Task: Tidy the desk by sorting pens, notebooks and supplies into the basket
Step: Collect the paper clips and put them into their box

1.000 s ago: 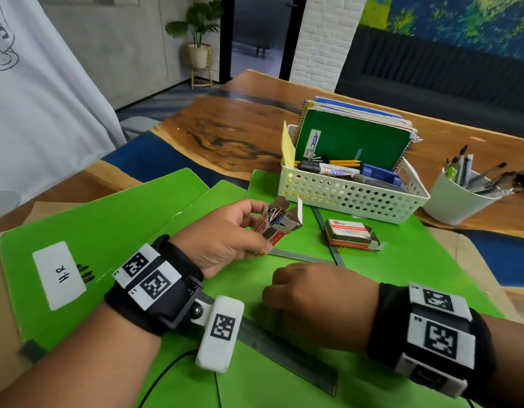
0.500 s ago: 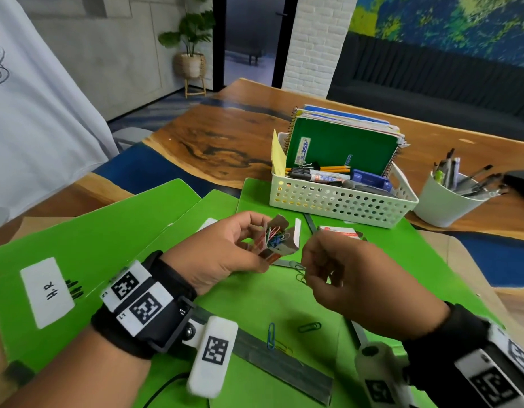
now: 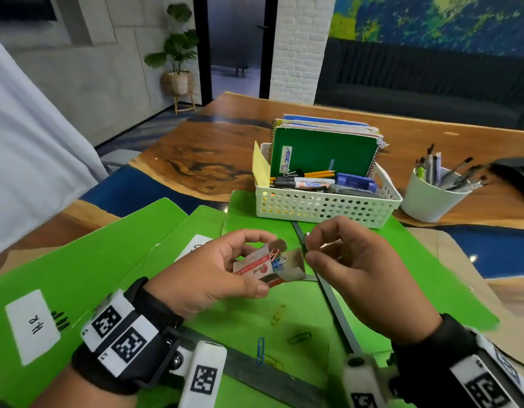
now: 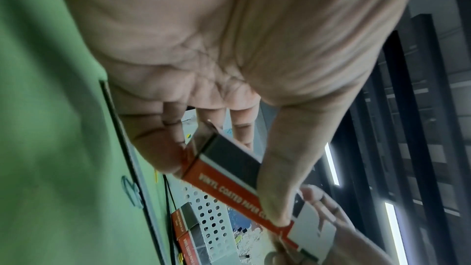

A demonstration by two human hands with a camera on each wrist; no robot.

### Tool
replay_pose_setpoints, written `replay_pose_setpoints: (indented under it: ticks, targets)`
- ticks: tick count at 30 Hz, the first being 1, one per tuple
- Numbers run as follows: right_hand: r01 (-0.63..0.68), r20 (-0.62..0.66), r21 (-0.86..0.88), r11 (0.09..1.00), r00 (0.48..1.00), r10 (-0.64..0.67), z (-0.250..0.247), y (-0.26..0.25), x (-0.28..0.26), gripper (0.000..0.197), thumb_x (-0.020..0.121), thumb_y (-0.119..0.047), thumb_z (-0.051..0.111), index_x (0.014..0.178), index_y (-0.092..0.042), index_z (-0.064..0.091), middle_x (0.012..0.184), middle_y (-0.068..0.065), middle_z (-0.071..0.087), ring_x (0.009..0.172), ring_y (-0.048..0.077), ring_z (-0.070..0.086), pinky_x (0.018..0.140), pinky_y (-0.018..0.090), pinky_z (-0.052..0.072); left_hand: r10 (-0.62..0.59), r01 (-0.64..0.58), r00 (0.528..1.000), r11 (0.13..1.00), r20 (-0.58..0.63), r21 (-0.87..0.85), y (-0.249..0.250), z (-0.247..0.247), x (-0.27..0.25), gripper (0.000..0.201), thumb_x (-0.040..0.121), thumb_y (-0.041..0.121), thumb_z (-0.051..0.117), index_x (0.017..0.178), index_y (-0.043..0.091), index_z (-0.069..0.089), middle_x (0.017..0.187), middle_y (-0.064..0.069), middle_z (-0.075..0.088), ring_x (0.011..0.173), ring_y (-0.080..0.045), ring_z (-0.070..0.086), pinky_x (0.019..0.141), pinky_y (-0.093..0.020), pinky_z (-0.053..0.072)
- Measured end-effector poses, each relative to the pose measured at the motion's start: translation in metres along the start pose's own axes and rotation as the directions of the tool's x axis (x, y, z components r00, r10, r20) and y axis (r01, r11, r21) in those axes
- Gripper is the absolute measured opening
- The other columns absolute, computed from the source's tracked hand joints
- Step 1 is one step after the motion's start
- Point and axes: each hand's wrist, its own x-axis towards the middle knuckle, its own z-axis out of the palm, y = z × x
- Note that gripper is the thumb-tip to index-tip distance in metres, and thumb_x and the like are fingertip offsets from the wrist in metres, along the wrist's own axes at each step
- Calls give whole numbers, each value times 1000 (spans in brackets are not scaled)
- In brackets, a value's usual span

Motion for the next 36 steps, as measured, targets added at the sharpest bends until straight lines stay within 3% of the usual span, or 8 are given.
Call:
replay_pose_setpoints:
  ticks: [3, 7, 13, 17, 26, 29, 33, 36]
  targets:
    - [47, 39, -12, 999, 998, -47, -4, -3, 1, 11, 86, -25, 75, 83, -34, 72, 96, -3, 64, 88, 12, 63, 74, 31, 55, -28, 26, 999, 998, 41, 61, 1, 2, -1, 58, 70, -8, 82, 115, 23, 64, 118, -12, 66, 101, -19, 66, 93, -41, 54]
    - [-27, 167, -205, 978, 984, 62, 2, 2, 0, 5, 80, -32, 79, 81, -37, 78, 107, -16, 61, 100, 2, 60, 81, 36, 54, -54, 56, 995, 998, 89, -22, -5, 5, 0, 56, 62, 1, 86, 110, 23, 68, 114, -11, 67, 102, -21, 64, 93, -37, 53]
    - [-108, 136, 88, 990, 986, 95, 14, 6, 0, 15, 78, -3, 79, 75, -17, 74, 67, 3, 71, 49, 12, 61, 52, 34, 53, -32, 38, 992, 998, 123, -42, -8, 9, 2, 58, 64, -6, 83, 113, 22, 68, 119, -13, 68, 108, -24, 64, 99, -41, 51]
    - [-173, 225, 190, 966, 966, 128, 23, 12, -2, 18, 81, -2, 79, 78, -14, 66, 54, 8, 65, 44, 16, 53, 52, 29, 42, -48, 52, 991, 998, 124, -24, -8, 9, 2, 58, 63, -7, 81, 111, 22, 69, 115, -9, 69, 105, -21, 64, 93, -35, 53]
    - [-213, 187, 197, 957, 966, 177, 21, 13, 0, 35, 81, -16, 83, 94, -16, 51, 78, -2, 64, 51, 25, 64, 52, 45, 48, -52, 57, 987, 998, 154, -30, -8, 11, 1, 57, 67, -7, 80, 115, 21, 68, 113, -8, 69, 105, -22, 64, 95, -37, 53]
    - [-220, 175, 121, 968, 965, 197, 14, 8, 3, 44, 74, -39, 84, 100, -22, 53, 85, 0, 66, 65, 34, 65, 60, 52, 53, -60, 67, 987, 997, 148, -44, -8, 12, 0, 58, 69, -9, 78, 120, 15, 64, 121, -14, 67, 108, -31, 65, 93, -36, 55]
    - [-277, 224, 320, 906, 951, 211, -4, 1, 7, 45, 72, -33, 79, 112, -21, 61, 93, 4, 68, 76, 23, 66, 65, 41, 53, -45, 47, 999, 995, 30, -85, -8, 10, 0, 64, 68, -5, 77, 125, 19, 61, 130, -17, 61, 113, -42, 64, 98, -44, 51]
    - [-272, 294, 231, 934, 935, 200, -6, -4, 3, 58, 65, -39, 90, 117, -36, 64, 112, -1, 67, 86, 30, 69, 71, 38, 59, -36, 37, 999, 991, 16, -130, -7, 13, 1, 65, 69, -3, 76, 122, 33, 64, 131, -19, 57, 101, -34, 67, 96, -46, 50]
